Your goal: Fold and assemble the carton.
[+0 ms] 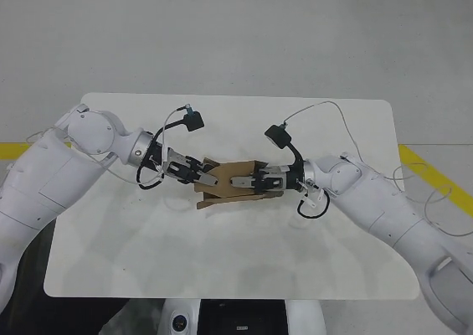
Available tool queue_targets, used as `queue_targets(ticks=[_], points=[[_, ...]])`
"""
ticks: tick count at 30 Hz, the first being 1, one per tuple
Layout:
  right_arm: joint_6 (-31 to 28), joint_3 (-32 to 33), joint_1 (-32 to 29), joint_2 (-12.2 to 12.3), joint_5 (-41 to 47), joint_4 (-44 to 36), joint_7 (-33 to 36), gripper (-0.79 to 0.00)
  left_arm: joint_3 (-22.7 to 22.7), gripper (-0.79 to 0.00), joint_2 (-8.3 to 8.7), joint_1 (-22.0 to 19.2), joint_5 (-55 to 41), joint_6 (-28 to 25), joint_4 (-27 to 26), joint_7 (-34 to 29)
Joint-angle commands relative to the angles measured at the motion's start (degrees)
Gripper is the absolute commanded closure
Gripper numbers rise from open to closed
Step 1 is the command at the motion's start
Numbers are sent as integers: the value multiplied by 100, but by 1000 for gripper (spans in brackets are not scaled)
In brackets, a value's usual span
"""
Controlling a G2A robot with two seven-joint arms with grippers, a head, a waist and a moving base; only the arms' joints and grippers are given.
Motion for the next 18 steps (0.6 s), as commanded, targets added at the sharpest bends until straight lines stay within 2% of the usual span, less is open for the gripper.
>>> queue_targets(ticks=[1, 2, 3, 18], points=[[0, -12, 7, -3, 9, 9, 0, 0, 35, -391, 4, -24, 4, -15, 11, 16], [0, -15, 10, -4, 11, 17, 0, 0, 45, -757, 7, -34, 5, -28, 20, 29], [0, -16, 12, -5, 12, 20, 0, 0, 52, -785, 12, -41, -3, -41, 33, 42], [0, 349, -89, -95, -174, 227, -1, 0, -213, -785, 134, 259, -1183, 84, -129, -84]])
